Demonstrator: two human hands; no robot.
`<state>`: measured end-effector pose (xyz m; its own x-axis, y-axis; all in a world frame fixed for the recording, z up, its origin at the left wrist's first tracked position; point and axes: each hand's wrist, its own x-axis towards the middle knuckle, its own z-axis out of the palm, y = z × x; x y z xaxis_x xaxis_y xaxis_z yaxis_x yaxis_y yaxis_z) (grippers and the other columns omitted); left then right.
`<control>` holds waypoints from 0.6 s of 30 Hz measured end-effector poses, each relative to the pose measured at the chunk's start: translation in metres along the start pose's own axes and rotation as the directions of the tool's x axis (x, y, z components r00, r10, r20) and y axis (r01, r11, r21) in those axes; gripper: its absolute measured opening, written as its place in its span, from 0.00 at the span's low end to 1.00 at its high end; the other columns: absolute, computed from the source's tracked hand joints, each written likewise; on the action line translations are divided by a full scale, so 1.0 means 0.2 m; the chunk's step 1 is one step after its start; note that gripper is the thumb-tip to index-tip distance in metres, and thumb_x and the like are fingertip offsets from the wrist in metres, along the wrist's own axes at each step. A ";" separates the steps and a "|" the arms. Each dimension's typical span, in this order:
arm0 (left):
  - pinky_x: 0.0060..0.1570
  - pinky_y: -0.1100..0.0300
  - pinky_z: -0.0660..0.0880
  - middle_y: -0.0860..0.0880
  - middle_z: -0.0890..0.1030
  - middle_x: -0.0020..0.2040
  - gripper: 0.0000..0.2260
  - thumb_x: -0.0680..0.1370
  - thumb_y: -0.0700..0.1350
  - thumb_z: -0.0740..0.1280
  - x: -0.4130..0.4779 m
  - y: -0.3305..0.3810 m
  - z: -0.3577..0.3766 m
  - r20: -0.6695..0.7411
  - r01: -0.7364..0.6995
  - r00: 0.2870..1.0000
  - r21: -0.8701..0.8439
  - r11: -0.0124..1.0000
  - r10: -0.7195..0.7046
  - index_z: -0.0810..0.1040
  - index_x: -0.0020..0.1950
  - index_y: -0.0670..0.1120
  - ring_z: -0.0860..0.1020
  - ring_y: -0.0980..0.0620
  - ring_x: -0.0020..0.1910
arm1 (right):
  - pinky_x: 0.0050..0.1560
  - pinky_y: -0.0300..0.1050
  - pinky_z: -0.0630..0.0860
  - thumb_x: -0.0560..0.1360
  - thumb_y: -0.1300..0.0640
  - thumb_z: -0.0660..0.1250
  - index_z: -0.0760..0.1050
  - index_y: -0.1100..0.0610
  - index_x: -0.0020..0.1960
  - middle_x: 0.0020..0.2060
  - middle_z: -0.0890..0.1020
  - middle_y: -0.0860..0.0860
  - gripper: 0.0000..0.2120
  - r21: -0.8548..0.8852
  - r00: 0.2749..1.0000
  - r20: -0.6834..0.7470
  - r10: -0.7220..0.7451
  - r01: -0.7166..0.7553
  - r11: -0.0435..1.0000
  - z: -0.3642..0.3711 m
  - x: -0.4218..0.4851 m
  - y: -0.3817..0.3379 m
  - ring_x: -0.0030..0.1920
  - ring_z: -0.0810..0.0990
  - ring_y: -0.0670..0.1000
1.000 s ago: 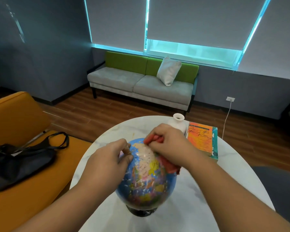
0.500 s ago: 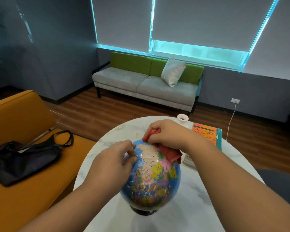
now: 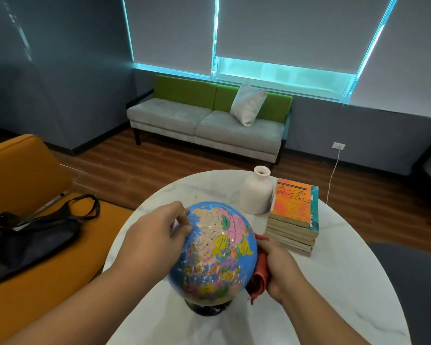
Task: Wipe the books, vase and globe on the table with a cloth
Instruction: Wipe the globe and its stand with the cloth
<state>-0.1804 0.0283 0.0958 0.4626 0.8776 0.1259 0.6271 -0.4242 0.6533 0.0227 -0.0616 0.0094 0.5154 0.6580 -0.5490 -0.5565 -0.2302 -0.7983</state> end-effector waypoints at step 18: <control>0.44 0.54 0.80 0.59 0.80 0.59 0.07 0.77 0.48 0.68 0.01 0.01 0.02 0.007 -0.017 1.000 0.047 0.999 0.017 0.72 0.41 0.54 0.79 0.54 0.54 | 0.48 0.48 0.78 0.75 0.72 0.63 0.74 0.52 0.51 0.45 0.84 0.52 0.16 -0.159 0.938 0.046 -0.345 0.348 0.924 -0.08 -0.24 0.24 0.43 0.82 0.47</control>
<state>-0.1752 0.0289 0.0942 0.4774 0.8687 0.1321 0.6475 -0.4494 0.6155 -0.0182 -0.1162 -0.0075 0.6450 0.7293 -0.2282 -0.2318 -0.0978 -0.9678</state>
